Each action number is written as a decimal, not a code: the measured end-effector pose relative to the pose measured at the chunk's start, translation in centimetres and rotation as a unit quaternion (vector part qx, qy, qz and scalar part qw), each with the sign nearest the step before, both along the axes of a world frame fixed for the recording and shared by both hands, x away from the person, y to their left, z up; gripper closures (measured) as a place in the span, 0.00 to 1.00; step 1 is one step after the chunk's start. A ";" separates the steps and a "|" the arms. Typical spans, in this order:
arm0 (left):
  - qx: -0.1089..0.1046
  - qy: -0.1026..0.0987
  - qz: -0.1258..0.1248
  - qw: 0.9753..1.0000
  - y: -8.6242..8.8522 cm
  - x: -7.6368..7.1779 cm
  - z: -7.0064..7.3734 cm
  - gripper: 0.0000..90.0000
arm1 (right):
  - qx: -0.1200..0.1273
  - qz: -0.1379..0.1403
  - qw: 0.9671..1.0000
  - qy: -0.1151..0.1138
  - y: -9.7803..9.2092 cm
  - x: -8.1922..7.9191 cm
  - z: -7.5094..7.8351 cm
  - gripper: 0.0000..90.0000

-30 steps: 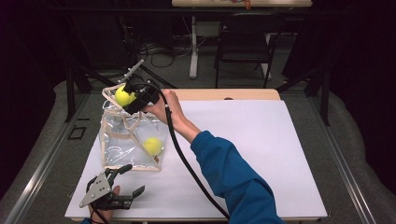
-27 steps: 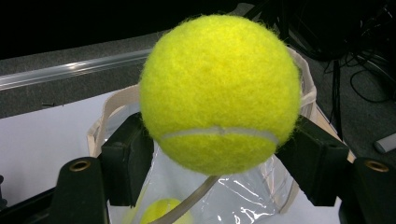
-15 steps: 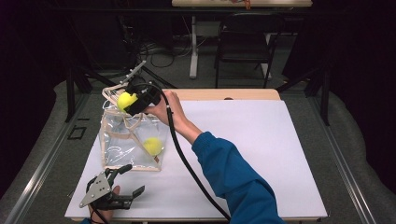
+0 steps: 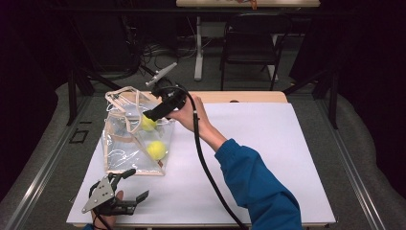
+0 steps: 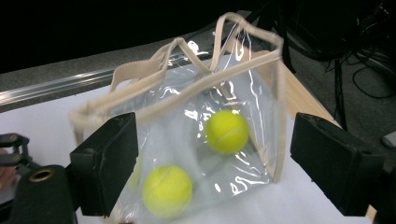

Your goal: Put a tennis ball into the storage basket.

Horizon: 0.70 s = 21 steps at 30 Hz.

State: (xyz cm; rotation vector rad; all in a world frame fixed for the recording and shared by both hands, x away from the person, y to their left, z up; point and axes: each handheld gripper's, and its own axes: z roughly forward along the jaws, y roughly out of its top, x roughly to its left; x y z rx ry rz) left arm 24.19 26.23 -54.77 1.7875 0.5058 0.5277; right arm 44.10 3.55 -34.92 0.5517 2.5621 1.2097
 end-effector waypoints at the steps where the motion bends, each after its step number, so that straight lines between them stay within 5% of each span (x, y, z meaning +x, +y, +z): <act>1: 0.000 0.000 0.000 1.000 0.0 0.0 0.0 0.18 | 0.003 0.001 1.000 0.003 -0.5 -0.1 -0.1 0.16; 11: 0.002 0.004 -0.001 1.000 -0.3 0.3 -0.1 0.18 | 0.004 -0.008 1.000 0.016 -4.8 -0.7 -1.4 0.11; 21: 0.003 0.004 -0.002 1.000 -0.4 0.3 -0.1 0.18 | -0.004 -0.016 1.000 0.026 -7.1 -1.2 -2.6 0.08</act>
